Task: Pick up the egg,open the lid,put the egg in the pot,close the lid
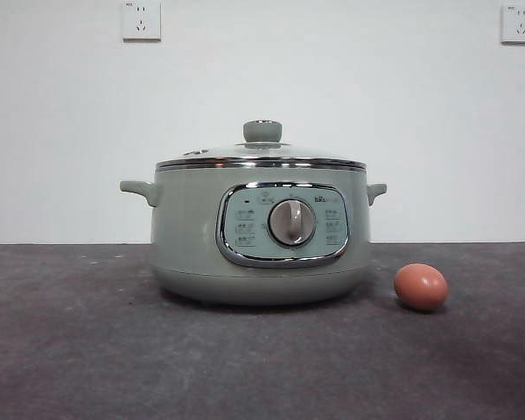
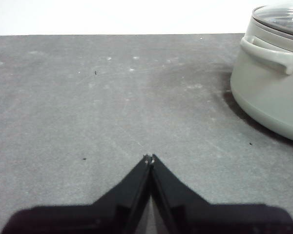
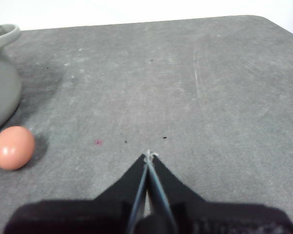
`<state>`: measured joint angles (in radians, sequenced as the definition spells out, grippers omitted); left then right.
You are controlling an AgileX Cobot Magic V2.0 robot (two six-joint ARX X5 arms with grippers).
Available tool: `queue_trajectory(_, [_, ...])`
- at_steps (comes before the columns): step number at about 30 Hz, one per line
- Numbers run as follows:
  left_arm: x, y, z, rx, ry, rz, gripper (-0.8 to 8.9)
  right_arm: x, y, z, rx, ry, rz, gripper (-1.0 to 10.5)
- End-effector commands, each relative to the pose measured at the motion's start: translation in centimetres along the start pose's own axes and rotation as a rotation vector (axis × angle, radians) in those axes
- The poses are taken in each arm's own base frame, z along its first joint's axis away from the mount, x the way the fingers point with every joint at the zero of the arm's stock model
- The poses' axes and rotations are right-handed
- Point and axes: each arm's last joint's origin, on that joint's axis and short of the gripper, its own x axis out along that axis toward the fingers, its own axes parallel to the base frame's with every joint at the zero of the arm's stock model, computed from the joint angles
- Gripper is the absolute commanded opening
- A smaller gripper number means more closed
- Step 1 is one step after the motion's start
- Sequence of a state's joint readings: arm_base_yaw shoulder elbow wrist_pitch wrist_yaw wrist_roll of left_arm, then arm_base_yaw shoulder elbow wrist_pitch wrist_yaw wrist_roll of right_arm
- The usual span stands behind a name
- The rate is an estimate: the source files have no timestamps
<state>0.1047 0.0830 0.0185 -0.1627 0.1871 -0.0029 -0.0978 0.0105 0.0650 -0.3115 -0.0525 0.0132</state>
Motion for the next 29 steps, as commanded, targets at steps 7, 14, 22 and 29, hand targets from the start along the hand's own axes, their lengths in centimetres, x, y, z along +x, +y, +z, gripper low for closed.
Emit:
queue_trajectory(7, [0.1, 0.0, -0.3, -0.083, 0.007, -0.012, -0.01, 0.1, 0.1, 0.0, 0.168, -0.018, 0.046, 0.0])
queue_trajectory(14, [-0.2, -0.2, 0.4, -0.13, 0.011, -0.056, -0.06, -0.1, 0.3, 0.7, 0.237, -0.047, 0.093, -0.1])
queue_trajectory(22, [-1.6, -0.5, 4.1, -0.154, 0.009, -0.064, -0.06, -1.9, 0.5, 4.6, 0.278, -0.157, 0.162, -0.1])
queue_trajectory(29, [-3.5, -1.1, 10.2, -0.145, -0.012, -0.142, -0.06, -4.1, 1.0, 10.2, 0.233, -0.153, 0.247, -0.1])
